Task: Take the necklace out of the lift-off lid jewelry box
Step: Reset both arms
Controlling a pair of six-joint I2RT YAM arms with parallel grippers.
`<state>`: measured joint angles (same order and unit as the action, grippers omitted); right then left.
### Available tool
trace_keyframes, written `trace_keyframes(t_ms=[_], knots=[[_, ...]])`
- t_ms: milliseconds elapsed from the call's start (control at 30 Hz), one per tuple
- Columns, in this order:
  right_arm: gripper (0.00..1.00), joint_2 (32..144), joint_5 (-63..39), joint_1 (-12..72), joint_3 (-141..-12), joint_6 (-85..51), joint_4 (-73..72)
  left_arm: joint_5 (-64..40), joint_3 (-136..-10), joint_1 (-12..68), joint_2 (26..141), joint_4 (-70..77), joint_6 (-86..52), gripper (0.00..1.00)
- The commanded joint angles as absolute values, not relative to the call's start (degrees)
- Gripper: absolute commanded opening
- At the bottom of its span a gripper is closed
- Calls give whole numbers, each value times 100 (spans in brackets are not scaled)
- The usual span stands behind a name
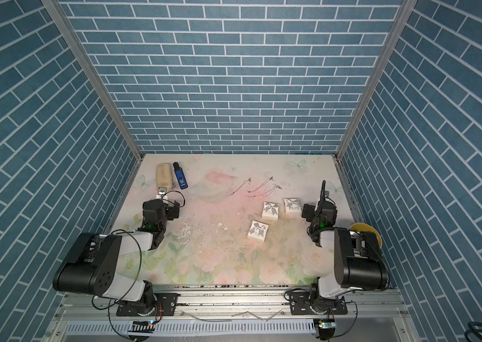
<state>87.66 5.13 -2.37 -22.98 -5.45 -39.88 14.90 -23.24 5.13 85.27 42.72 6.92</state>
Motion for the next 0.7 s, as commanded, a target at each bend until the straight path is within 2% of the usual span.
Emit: trace_keyframes(t_ms=[0, 667], knots=[[98, 8792, 218, -272, -2297, -345, -4779, 931, -2227, 340, 8777, 4974, 412, 100], [99, 8815, 153, -266, -2295, -295, -4827, 960, -2191, 325, 8754, 5008, 396, 100]])
